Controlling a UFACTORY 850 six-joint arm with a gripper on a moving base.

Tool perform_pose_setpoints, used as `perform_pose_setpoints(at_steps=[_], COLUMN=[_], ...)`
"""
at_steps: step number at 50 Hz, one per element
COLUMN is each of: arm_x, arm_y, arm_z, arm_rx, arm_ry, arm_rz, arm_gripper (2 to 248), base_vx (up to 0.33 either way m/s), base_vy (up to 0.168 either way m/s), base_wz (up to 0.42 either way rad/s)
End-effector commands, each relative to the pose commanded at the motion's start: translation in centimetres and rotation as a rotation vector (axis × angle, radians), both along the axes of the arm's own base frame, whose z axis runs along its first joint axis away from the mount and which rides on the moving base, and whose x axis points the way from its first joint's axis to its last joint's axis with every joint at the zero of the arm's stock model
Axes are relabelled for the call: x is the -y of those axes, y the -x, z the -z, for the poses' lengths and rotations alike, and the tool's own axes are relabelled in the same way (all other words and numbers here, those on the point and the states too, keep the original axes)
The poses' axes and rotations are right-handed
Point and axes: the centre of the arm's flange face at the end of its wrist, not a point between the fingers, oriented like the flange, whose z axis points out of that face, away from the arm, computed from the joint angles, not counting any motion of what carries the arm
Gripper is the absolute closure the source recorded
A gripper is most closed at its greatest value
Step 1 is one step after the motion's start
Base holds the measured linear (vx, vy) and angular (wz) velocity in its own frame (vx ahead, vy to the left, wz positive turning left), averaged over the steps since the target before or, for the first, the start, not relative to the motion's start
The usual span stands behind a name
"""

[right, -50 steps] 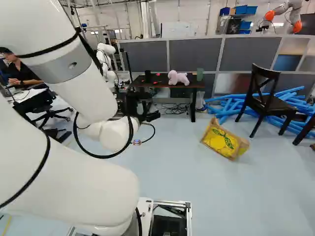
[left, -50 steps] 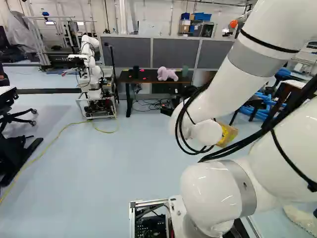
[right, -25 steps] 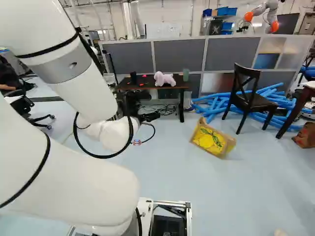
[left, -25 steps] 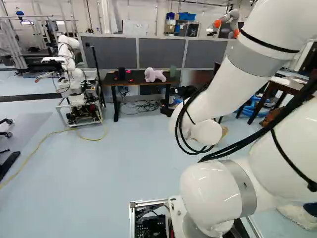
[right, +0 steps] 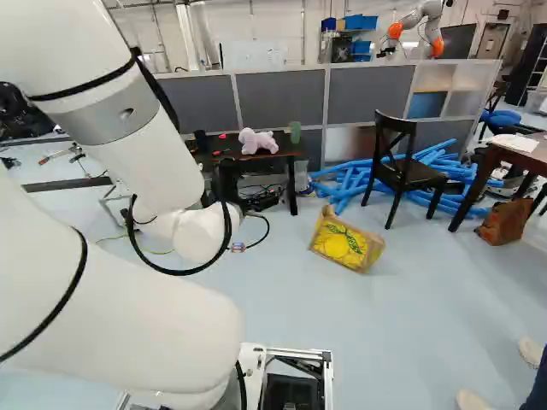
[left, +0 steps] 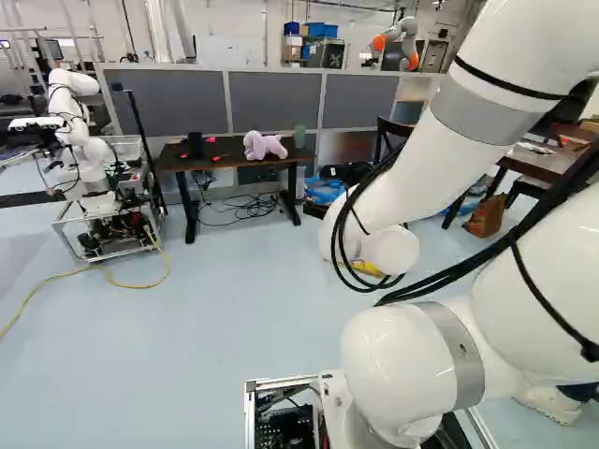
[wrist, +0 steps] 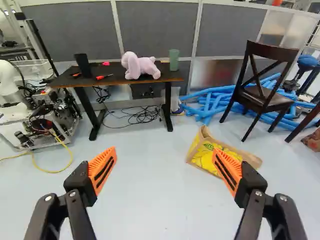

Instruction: Pick up the bag on the ground and place it on the table

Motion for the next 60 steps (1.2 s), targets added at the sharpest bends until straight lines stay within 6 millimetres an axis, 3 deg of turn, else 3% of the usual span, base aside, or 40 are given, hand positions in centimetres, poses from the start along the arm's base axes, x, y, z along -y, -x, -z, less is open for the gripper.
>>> perform_pose_setpoints(at_steps=[60], arm_x=[0.0], arm_y=[0.0], arm_z=[0.0], arm_rx=[0.0], arm_ry=[0.0], arm_rz=[0.0], arm_gripper=[3], base_vx=[0.164], base_vy=[-0.103], base_wz=[-0.004])
